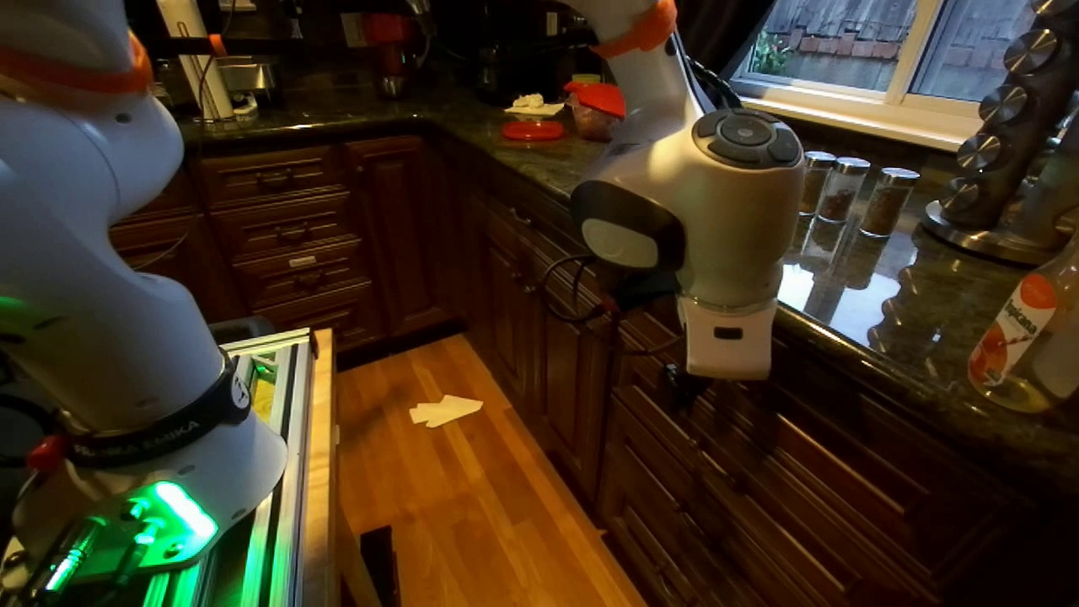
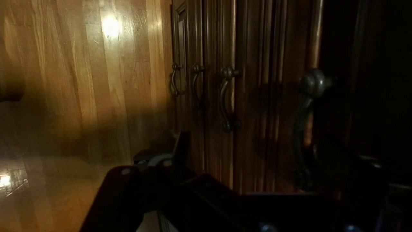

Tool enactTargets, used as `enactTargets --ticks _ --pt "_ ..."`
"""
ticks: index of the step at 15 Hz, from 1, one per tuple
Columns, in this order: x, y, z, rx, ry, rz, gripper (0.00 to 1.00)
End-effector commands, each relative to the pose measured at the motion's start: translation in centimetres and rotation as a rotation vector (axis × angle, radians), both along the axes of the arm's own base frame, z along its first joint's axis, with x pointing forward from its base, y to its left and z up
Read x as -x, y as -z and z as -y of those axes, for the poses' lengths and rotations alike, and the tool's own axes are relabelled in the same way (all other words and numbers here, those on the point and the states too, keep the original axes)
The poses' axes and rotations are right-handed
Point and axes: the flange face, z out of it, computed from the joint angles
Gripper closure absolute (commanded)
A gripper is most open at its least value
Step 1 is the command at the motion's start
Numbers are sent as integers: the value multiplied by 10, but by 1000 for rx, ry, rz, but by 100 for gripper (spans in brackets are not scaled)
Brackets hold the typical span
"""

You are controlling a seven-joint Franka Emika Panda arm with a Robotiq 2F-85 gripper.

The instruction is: Open the top right drawer

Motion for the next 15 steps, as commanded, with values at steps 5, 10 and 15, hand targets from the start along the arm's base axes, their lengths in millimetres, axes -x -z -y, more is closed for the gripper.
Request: enactTargets --ticks 5,10,15 --pt "-11 30 9 -32 9 35 3" --pt "-12 37 16 -57 -7 69 33" --pt "-5 33 14 -48 -50 68 63"
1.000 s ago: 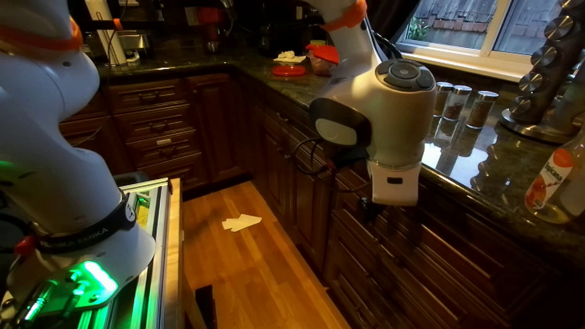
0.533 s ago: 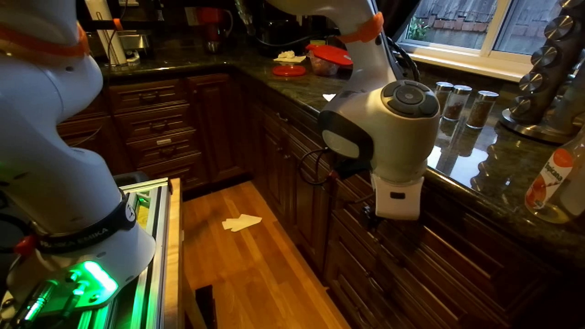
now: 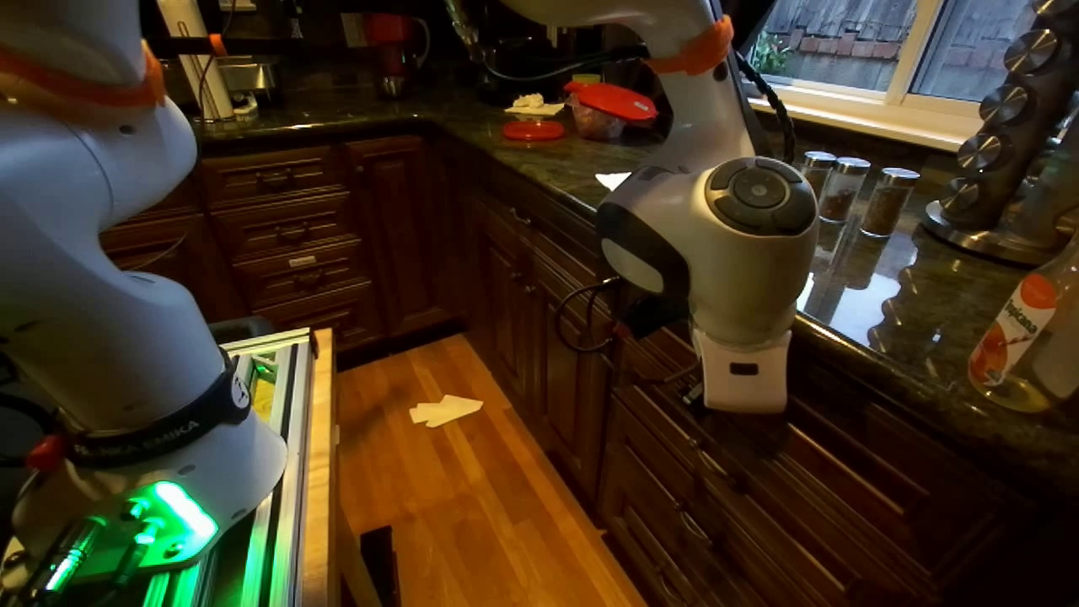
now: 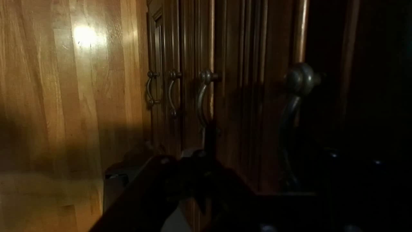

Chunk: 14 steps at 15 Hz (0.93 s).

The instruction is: Open the top right drawer

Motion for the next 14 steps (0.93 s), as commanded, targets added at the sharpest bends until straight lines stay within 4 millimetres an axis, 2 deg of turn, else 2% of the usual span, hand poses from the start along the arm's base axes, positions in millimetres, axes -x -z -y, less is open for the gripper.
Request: enactTargets --ticks 1,4,5,6,9,10,14 --pt "12 6 0 18 -14 -18 67" --pt "20 -7 -2 30 -9 -23 90" --pt "23 -11 -4 32 -7 -25 93" --pt "25 -13 -5 33 -8 -27 93" --pt "33 -22 -8 31 -6 -19 100" --pt "37 -24 -9 29 -3 -17 99" --pt "69 -28 -3 17 21 -27 100"
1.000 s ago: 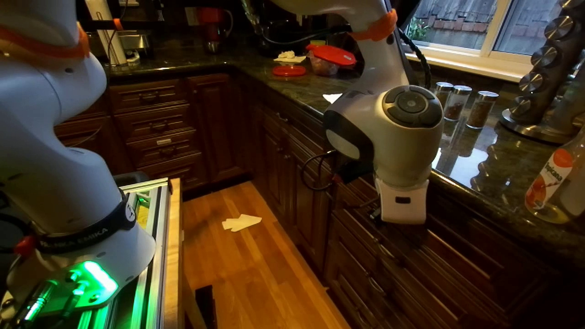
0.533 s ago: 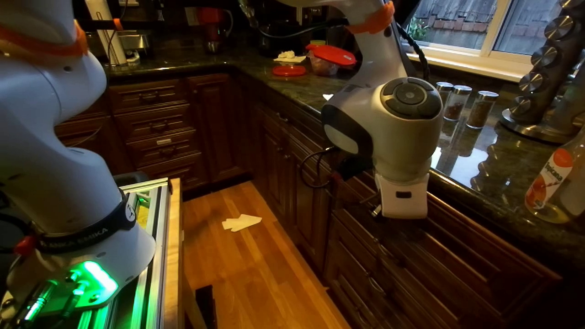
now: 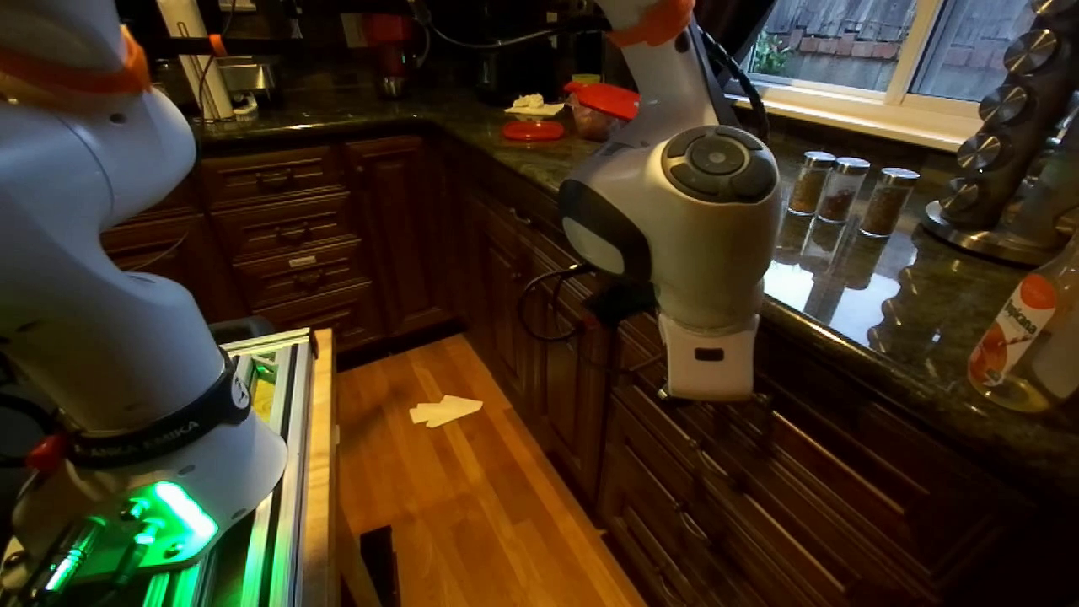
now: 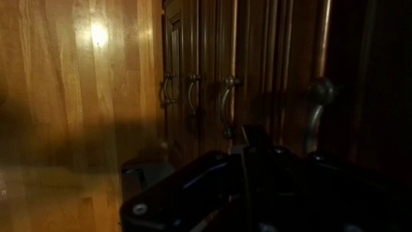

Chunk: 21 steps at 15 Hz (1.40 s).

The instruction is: Open the top right drawer

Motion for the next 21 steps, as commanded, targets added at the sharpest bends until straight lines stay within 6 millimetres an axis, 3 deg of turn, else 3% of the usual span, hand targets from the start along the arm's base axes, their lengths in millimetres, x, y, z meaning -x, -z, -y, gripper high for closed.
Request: enactTargets --ticks 1,4,6,10,16,21 --pt "38 -9 6 -6 33 -8 100" --pt "50 -18 14 -19 60 25 100" --pt "48 -26 16 -46 71 67 74" --pt "37 -28 14 -79 48 150 45" --pt "22 -3 12 -111 -18 207 1" --pt "6 30 14 -96 -47 199 0"
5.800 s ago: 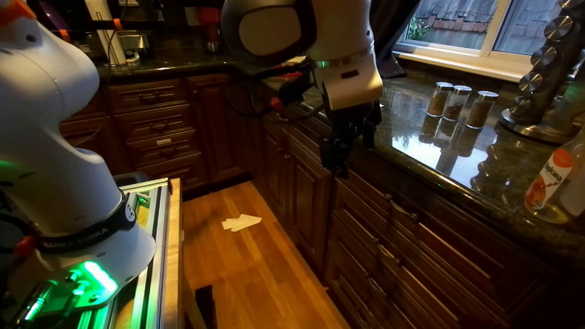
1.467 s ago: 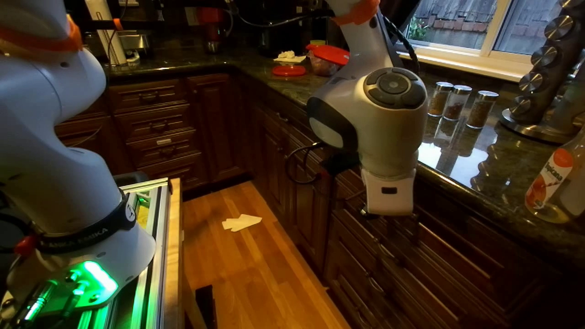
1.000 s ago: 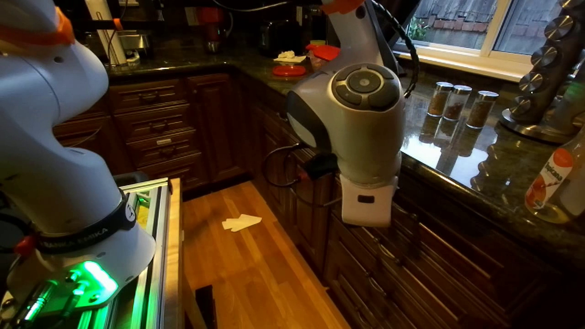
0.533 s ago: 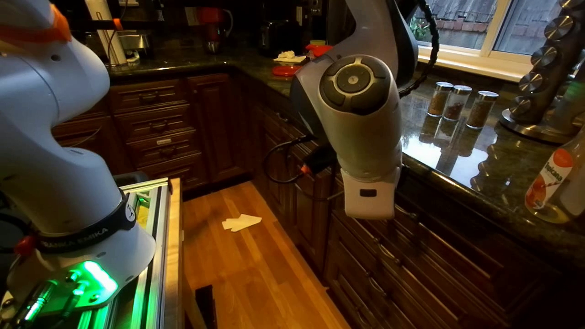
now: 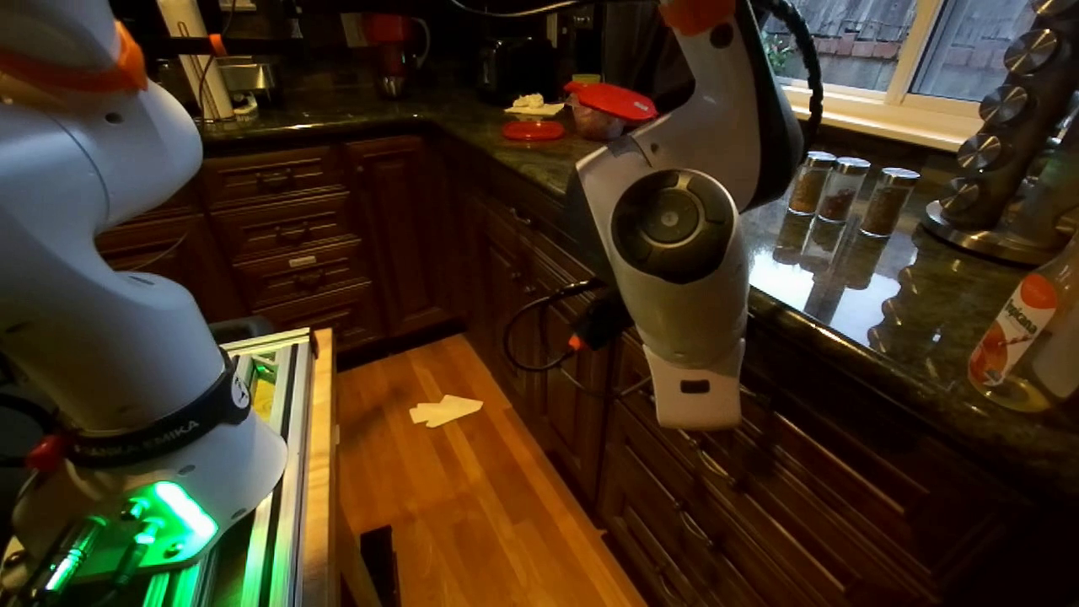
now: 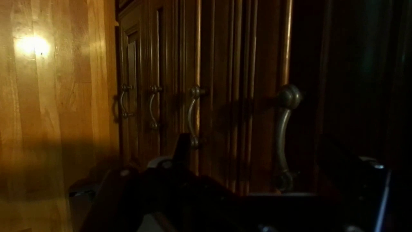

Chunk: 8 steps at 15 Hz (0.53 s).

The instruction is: Open the top right drawer

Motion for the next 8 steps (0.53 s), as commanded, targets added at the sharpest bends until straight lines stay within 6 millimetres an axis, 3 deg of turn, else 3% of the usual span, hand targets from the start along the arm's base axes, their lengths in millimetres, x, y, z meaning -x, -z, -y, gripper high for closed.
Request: enactTargets --ticks 1,8 --pt "-16 29 4 -10 -10 9 0" --pt "-42 54 1 -7 -15 10 0"
